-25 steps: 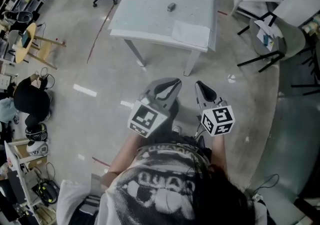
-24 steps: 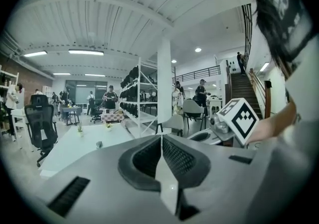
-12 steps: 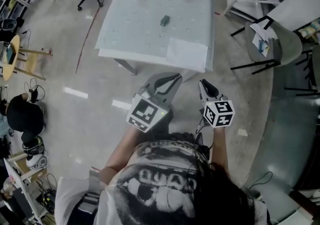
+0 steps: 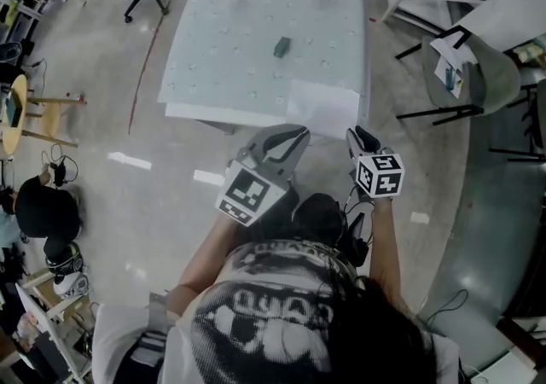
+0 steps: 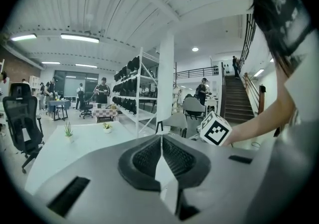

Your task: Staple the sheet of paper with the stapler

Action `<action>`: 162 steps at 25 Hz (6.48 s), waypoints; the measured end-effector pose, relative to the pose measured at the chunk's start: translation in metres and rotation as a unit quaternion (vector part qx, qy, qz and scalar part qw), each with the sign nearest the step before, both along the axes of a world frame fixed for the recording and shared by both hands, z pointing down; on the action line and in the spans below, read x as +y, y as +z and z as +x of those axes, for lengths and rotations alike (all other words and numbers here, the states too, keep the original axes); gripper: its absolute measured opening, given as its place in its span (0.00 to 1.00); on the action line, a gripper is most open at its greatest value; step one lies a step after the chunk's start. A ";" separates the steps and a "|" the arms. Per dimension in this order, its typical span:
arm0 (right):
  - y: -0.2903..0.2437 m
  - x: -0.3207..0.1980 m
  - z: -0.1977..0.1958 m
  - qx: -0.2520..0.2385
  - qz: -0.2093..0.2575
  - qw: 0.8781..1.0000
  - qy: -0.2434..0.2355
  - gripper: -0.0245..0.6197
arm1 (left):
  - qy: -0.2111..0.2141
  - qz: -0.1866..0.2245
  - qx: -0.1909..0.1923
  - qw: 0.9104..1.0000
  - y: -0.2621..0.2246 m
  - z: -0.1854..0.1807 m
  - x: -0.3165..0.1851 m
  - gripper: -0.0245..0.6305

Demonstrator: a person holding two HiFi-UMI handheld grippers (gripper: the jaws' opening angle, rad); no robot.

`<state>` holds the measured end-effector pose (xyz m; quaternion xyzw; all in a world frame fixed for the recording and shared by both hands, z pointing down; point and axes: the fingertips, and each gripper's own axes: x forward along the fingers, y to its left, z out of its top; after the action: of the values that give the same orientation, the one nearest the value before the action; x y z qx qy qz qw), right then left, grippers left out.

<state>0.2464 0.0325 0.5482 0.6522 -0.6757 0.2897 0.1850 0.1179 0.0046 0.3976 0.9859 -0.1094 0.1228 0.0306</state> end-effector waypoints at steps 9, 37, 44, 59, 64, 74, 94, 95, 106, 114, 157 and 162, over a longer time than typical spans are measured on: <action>0.037 -0.053 0.039 0.049 -0.048 0.994 -0.086 0.22 | -0.037 -0.008 -0.009 0.999 0.009 0.006 -0.021 0.05; 0.083 -0.099 0.044 0.013 -0.085 0.950 -0.302 0.05 | -0.302 -0.009 -0.044 0.952 0.018 0.022 -0.049 0.05; 0.069 -0.130 0.010 -0.044 -0.072 0.948 -0.308 0.05 | -0.328 -0.011 -0.047 0.943 0.019 -0.001 -0.059 0.05; 0.077 -0.227 -0.042 -0.057 -0.108 0.959 -0.256 0.05 | -0.278 -0.012 -0.037 0.960 0.021 -0.090 -0.150 0.05; 0.081 -0.253 -0.051 -0.086 -0.127 0.961 -0.230 0.05 | -0.262 -0.024 -0.036 0.964 0.033 -0.113 -0.170 0.05; 0.091 -0.280 -0.068 -0.144 -0.151 0.960 -0.189 0.05 | -0.246 -0.033 -0.024 0.968 0.039 -0.134 -0.205 0.05; 0.097 -0.301 -0.053 -0.238 -0.176 0.950 -0.105 0.05 | -0.248 -0.044 -0.017 0.968 0.045 -0.148 -0.249 0.05; 0.097 -0.301 -0.051 -0.240 -0.174 0.950 -0.101 0.05 | -0.248 -0.044 -0.017 0.968 0.046 -0.147 -0.251 0.05; 0.089 -0.295 -0.038 -0.174 -0.134 0.970 -0.105 0.23 | -0.243 -0.048 -0.019 0.969 0.050 -0.139 -0.254 0.05; 0.043 -0.316 -0.055 -0.044 -0.071 0.967 -0.241 0.04 | -0.244 -0.054 -0.019 0.968 0.056 -0.138 -0.250 0.05; 0.090 -0.317 -0.100 0.230 -0.322 0.726 -0.563 0.04 | -0.205 -0.058 0.021 0.977 0.071 -0.088 -0.263 0.05; 0.090 -0.314 -0.100 0.223 -0.314 0.734 -0.559 0.04 | -0.206 -0.064 0.013 0.976 0.074 -0.092 -0.257 0.05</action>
<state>0.1467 -0.2820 0.6384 0.1077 -0.7286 0.1755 0.6533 0.0261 -0.2527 0.4711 0.9399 -0.3013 0.1080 0.1193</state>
